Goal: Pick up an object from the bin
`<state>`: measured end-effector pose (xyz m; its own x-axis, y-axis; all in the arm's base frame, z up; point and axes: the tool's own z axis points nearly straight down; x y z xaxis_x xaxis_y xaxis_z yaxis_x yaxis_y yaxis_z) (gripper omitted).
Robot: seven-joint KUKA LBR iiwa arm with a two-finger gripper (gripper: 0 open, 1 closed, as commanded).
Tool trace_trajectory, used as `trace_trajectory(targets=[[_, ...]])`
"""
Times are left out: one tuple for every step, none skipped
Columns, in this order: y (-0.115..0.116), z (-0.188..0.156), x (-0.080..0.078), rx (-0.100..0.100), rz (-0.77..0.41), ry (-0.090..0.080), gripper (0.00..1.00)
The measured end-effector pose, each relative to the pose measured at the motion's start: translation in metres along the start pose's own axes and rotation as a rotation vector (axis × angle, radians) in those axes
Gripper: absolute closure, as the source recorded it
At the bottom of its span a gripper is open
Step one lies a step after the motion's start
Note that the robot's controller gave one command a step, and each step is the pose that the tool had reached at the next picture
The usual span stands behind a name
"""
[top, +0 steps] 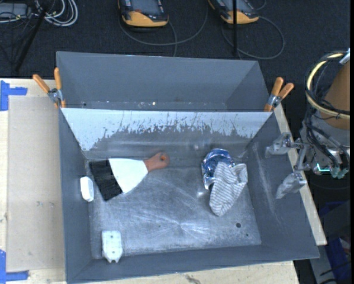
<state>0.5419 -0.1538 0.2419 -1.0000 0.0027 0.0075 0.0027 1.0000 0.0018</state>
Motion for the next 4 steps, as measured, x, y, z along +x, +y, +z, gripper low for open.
trace_trajectory(targets=[[0.001, -0.004, -0.002, 0.002, -0.003, -0.007, 0.0], [0.032, 0.117, -0.056, -0.001, -0.177, -0.002, 1.0], [0.031, 0.113, -0.056, 0.002, -0.177, -0.007, 1.0], [0.052, 0.076, -0.001, -0.001, -0.168, 0.002, 1.0]])
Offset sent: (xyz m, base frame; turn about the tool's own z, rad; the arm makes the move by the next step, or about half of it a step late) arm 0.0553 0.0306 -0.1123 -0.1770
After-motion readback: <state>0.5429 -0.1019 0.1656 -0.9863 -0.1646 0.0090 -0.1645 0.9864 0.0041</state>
